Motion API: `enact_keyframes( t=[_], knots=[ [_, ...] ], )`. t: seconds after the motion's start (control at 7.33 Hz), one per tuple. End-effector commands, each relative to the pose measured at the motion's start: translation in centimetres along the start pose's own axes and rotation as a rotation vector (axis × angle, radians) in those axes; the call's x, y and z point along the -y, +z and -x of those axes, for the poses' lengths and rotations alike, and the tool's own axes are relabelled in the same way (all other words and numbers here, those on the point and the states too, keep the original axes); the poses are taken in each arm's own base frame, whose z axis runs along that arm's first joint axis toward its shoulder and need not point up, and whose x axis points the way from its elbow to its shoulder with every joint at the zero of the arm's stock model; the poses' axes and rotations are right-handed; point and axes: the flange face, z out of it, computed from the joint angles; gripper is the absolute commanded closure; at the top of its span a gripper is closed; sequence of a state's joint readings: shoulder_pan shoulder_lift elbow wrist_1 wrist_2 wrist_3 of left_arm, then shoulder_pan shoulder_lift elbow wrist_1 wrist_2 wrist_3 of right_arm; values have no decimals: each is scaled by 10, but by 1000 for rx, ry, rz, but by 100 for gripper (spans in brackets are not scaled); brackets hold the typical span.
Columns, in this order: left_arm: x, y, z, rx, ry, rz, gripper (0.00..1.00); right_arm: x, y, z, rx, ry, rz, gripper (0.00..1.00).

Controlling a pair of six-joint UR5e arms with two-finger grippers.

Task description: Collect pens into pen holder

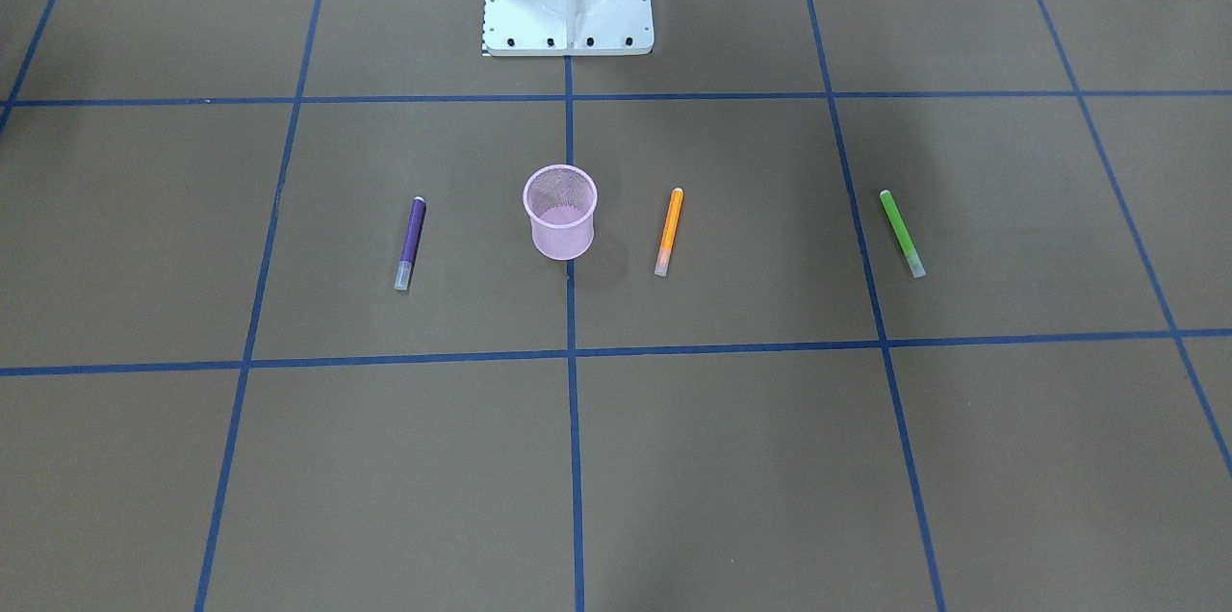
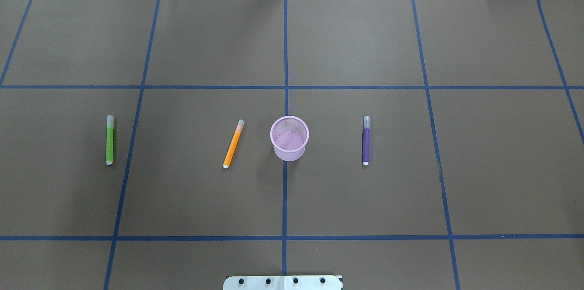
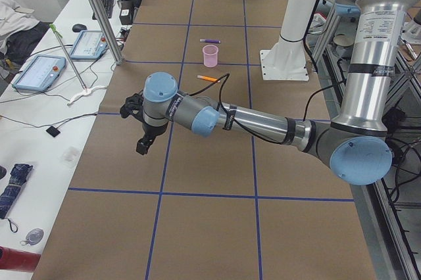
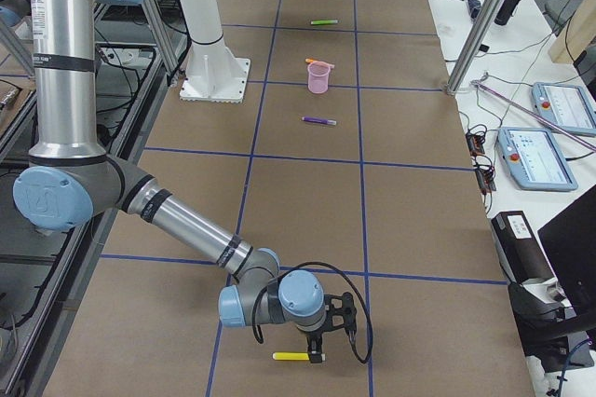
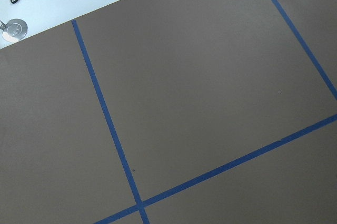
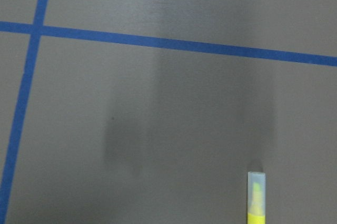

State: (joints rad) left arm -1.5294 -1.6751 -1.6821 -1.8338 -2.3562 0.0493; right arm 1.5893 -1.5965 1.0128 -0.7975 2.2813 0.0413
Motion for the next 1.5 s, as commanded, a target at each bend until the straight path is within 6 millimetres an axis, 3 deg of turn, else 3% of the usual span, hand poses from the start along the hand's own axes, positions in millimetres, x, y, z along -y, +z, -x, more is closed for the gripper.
enact_keyframes(
  t=[0.0, 0.27, 0.41, 0.68, 0.95, 1.09, 1.36],
  knots=[
    [0, 0, 0, 0, 1, 0, 0, -19, 14, -25, 19, 37, 11, 5],
    [0, 0, 0, 0, 8, -6, 0, -20, 20, -38, 20, 68, 23, 24],
    [-1, 1, 1, 1, 16, -16, 0, -11, 24, -42, 18, 72, 29, 26],
    [-11, 3, 2, 1, 12, -11, 0, -16, 29, -48, 3, 67, 24, 32],
    [-13, 3, 3, 0, 10, -9, 0, -8, 28, -46, -4, 61, 18, 40],
    [-13, 3, 3, 0, 10, -9, 0, -8, 28, -46, -4, 61, 18, 49],
    [-13, 4, 3, 0, 9, -8, 0, -5, 27, -46, -16, 57, 15, 51]
  ],
)
